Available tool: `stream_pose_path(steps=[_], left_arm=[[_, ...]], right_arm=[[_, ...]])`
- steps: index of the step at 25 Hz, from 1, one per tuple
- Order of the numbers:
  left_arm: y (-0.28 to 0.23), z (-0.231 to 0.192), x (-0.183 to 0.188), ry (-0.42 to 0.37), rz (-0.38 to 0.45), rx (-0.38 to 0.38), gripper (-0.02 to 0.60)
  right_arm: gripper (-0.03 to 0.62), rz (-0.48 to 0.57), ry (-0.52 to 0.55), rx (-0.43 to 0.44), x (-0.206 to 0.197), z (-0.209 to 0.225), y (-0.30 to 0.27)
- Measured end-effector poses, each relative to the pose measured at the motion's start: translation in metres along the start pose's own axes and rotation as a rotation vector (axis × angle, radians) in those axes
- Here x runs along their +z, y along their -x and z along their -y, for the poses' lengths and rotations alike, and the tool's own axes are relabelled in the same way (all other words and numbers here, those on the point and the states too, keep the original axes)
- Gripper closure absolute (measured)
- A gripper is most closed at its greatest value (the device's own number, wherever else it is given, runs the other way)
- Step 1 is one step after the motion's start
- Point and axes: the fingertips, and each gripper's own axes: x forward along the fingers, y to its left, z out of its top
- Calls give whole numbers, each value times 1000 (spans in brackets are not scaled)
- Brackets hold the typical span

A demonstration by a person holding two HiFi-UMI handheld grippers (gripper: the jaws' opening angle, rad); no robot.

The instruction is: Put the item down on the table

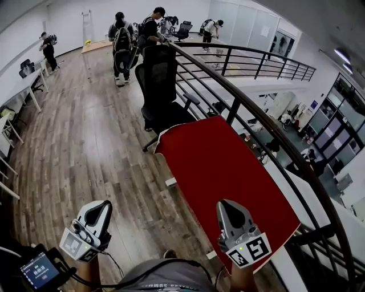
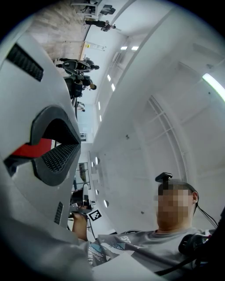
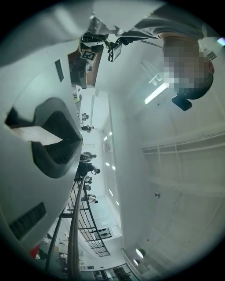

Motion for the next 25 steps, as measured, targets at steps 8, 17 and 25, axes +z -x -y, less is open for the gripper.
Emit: stream_pose_path(steps=[8, 17, 25], left_arm=[[59, 41, 13, -31, 3, -22, 580], [217, 202, 75, 3, 9, -55, 580], [281, 246, 77, -8, 28, -78, 580]], right_arm=[[591, 26, 18, 4, 5, -68, 44], [591, 36, 43, -1, 63, -202, 233], [591, 15, 98, -15, 60, -260, 297]])
